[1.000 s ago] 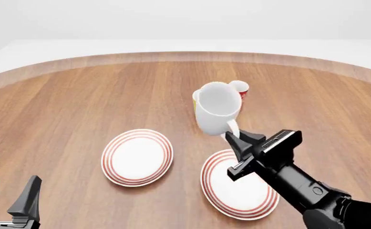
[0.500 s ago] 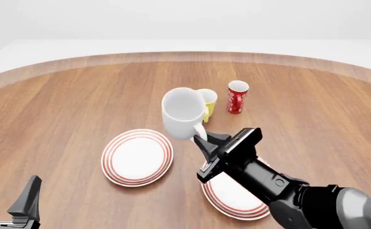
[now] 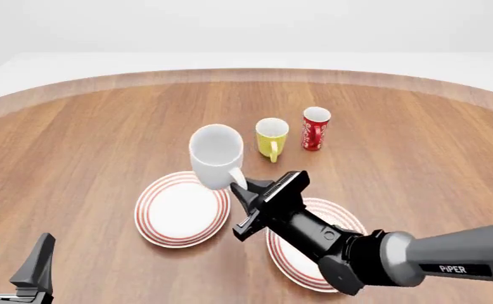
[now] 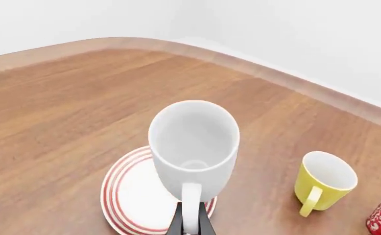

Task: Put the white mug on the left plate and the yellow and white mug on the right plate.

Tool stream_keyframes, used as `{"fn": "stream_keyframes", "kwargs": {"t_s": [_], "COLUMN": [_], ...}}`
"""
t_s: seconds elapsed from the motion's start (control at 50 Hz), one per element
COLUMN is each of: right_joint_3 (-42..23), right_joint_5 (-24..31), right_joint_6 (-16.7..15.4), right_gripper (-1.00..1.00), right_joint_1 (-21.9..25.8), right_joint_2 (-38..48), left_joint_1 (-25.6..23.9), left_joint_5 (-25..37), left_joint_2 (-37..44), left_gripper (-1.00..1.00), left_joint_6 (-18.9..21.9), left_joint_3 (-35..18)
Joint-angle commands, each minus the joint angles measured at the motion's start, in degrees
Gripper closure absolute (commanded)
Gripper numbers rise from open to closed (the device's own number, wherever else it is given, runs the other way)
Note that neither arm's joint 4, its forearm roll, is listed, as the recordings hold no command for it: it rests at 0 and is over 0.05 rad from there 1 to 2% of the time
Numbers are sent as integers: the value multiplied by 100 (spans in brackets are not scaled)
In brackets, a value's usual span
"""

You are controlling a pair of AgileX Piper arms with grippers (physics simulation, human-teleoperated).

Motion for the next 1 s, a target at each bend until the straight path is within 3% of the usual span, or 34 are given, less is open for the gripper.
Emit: {"fn": "stream_keyframes", "kwargs": {"t_s": [0.02,0.22,0.28,0.56,0.58,1.0], "right_joint_3": [-209,-209,-687,-710,-1111,-1545], "right_joint_5": [-100,-100,-138,-143,-110,55], "right_joint_6": [67,67,211,203,222,263], "right_gripper": [100,100,100,100,100,100], "right_joint_1": [64,64,126,120,244,359], "right_joint_2": [300,300,989,1016,1395,1852], "left_joint_1": [0,0,0,0,0,0], "left_joint_5": [0,0,0,0,0,0], "left_joint_2": [0,0,0,0,0,0], "left_gripper": [-100,-100,-100,-100,-100,-100], "left_joint_6": [0,0,0,0,0,0], "left_joint_3": [0,0,0,0,0,0]}}
